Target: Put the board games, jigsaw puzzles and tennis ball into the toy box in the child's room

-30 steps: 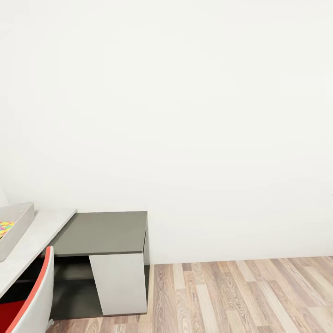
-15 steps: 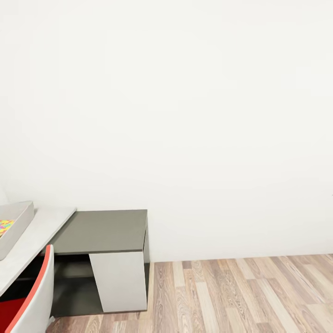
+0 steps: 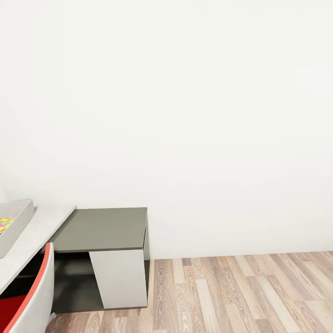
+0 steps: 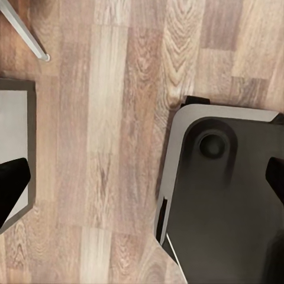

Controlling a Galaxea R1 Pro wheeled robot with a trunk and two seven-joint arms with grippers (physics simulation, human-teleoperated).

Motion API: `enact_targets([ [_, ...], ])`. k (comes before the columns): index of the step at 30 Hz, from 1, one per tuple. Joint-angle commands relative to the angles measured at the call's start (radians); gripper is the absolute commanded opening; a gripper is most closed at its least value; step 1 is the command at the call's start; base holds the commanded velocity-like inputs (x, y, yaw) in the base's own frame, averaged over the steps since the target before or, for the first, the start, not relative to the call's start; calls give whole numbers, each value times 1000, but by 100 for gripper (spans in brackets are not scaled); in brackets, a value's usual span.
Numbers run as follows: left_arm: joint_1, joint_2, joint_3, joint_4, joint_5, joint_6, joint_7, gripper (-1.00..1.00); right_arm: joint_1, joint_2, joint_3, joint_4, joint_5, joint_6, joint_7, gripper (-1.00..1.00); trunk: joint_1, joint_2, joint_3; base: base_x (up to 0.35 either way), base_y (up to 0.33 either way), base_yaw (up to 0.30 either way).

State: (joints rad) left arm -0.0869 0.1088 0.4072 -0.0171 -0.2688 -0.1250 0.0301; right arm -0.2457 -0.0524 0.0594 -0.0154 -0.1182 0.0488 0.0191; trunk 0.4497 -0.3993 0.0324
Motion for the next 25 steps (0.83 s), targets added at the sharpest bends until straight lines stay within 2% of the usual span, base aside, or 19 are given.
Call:
enact_targets([
  [1, -1, 0, 7, 2, -10, -4, 3, 100, 6, 1, 7, -1, -12, 4, 2, 100, 0, -1, 0, 0, 0, 0],
  [7, -1, 0, 7, 2, -11, -5, 3, 100, 18, 11, 7, 0, -13, 2, 1, 100, 0, -1, -1, 0, 0, 0],
  [25, -1, 0, 7, 2, -10, -5, 4, 100, 20, 10, 7, 0, -12, 2, 1, 100, 0, -1, -1, 0, 0, 0],
])
